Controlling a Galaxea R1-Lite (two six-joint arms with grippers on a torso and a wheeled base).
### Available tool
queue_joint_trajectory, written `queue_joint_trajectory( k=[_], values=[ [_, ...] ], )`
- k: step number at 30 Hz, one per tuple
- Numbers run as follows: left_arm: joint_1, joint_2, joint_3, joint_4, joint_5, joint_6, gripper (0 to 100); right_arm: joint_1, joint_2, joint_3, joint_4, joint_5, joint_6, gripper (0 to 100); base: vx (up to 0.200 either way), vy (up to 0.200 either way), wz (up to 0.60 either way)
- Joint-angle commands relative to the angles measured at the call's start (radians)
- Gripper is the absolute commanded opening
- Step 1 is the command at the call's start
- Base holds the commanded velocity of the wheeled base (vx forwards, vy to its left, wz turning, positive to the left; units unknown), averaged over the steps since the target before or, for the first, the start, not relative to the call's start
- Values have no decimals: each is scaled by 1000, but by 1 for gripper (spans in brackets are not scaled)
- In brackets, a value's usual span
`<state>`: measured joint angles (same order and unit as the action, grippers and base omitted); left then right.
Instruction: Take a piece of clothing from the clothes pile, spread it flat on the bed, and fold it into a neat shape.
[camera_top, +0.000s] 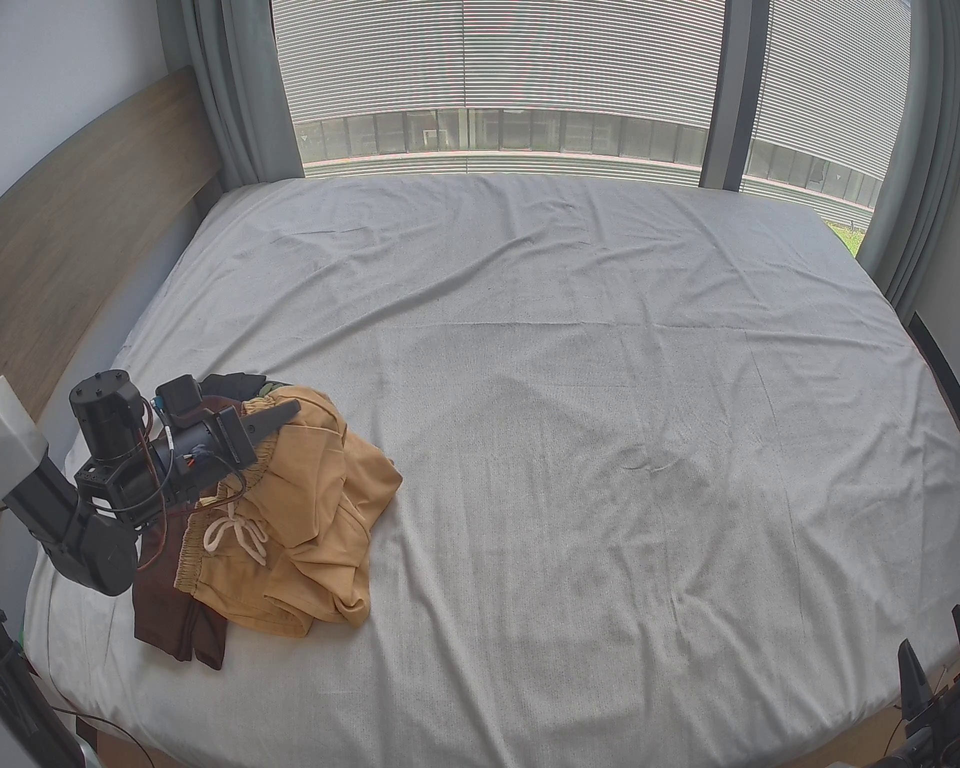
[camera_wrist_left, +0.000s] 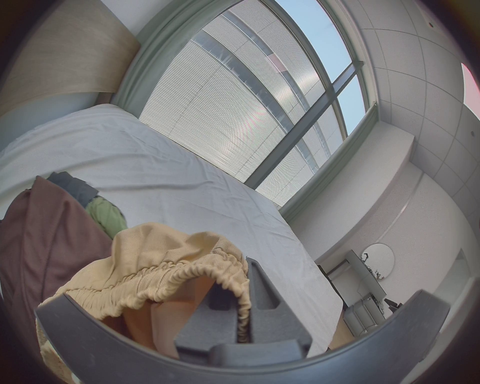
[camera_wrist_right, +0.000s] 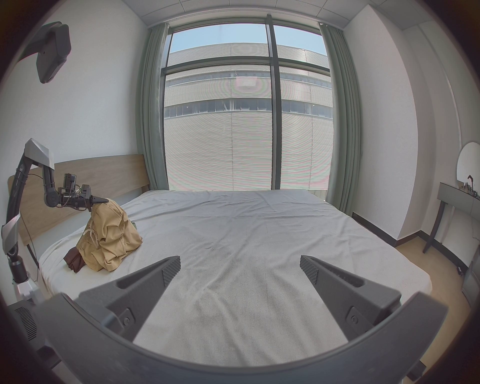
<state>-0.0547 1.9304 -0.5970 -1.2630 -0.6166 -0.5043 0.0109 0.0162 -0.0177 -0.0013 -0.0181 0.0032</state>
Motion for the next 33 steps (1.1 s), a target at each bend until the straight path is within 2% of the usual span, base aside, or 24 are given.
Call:
queue_joint_trajectory(
  k=[1,9,17,27,33],
  values=[
    [-50,-42,13,-4,3,-5,0,0,-16,18,0,0,0,100,0,0,0],
    [-140,-42,-29,-56,31,-28,0,0,-16,18,0,0,-2,100,0,0,0],
    [-251,-44,-178,-50,136,-142,0,0,-16,18,0,0,-2,100,0,0,0],
    [-375,-62,-274,-1,143,-148,0,0,-16,18,0,0,-2,100,0,0,0],
    [-458,-76,-371,19,150,-185,0,0,-16,18,0,0,-3,100,0,0,0]
  ],
)
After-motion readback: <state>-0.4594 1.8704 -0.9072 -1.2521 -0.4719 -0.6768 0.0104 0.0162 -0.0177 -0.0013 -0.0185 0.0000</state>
